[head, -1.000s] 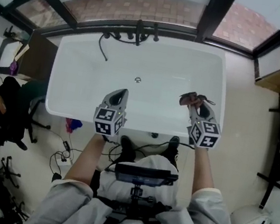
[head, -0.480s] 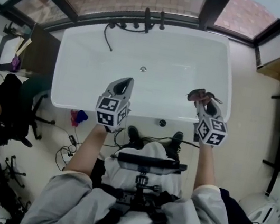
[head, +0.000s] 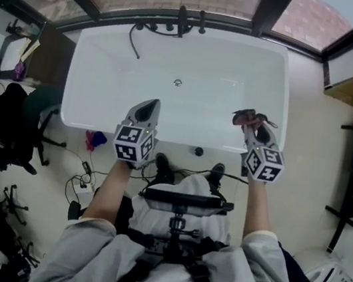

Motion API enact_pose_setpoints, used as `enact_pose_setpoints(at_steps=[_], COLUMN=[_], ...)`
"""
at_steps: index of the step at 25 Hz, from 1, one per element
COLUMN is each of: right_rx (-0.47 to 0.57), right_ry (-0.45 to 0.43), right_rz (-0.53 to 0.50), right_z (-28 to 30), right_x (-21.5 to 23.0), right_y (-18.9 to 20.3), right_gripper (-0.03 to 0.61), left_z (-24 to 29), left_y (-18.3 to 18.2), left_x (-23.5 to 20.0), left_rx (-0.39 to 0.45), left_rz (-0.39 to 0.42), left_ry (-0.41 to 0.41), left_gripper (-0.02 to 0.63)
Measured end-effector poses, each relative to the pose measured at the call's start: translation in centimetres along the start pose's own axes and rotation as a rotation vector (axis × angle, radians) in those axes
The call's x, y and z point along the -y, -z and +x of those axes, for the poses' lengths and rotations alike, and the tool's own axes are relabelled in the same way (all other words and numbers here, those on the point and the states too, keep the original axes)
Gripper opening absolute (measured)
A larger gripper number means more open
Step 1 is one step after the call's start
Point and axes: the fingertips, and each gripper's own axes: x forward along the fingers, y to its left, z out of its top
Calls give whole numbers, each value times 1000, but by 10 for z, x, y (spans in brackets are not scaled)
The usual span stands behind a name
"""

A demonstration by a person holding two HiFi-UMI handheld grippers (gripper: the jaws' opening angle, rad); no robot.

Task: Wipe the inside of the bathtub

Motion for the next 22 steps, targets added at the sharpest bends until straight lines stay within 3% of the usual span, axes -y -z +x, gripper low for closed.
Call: enact_pose_setpoints(at_steps=[22], right_rx=[7], right_ry=[-17], right_rz=[-15], right_z=[-38], right_x=[9], right_y=[19], right_gripper=[127], left_z=[-36], left_y=[22], left_x=[5], left_rx=[-9], left_rz=[-56], left_ry=[-69], left_gripper=[8])
